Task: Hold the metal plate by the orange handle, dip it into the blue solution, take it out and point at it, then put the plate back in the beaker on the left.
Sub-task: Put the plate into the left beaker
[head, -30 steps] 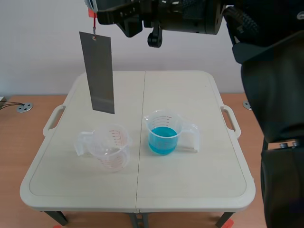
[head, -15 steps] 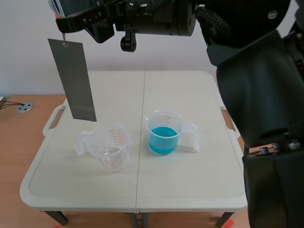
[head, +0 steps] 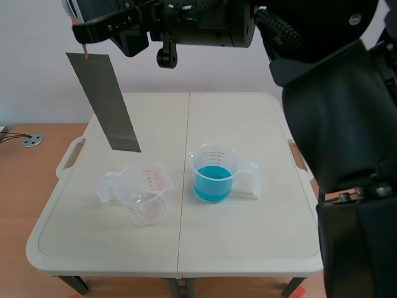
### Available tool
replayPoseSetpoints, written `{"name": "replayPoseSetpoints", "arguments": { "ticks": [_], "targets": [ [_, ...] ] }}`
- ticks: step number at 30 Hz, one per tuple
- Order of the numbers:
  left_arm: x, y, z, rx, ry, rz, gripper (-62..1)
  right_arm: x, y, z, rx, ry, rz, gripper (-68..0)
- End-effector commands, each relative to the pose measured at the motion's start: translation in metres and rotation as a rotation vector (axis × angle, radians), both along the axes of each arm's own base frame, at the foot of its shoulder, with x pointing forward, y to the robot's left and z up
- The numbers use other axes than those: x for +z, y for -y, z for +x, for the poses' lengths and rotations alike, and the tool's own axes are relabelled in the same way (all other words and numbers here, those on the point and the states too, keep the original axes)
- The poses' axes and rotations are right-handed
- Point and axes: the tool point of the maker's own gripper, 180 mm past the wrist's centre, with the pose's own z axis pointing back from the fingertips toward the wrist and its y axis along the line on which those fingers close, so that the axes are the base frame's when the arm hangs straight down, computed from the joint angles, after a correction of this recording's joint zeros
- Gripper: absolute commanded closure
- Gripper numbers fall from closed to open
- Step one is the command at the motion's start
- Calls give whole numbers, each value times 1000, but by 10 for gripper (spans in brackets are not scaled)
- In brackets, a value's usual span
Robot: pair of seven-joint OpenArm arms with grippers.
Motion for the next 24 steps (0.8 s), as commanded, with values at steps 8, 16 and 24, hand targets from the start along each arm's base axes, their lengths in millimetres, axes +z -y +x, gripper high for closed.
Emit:
{"name": "replayPoseSetpoints", "arguments": {
  "ticks": [8, 16, 24],
  "targets": [
    [2, 2, 0, 7, 7, -14, -15, -3, -2, 5, 13, -18, 19, -13],
    [2, 2, 0, 7, 7, -14, -15, -18, -3, 11, 11, -67, 12, -13],
    [2, 3, 0, 7, 7, -15, -15, -36, -3, 19, -13, -101, -12, -13]
  ]
}}
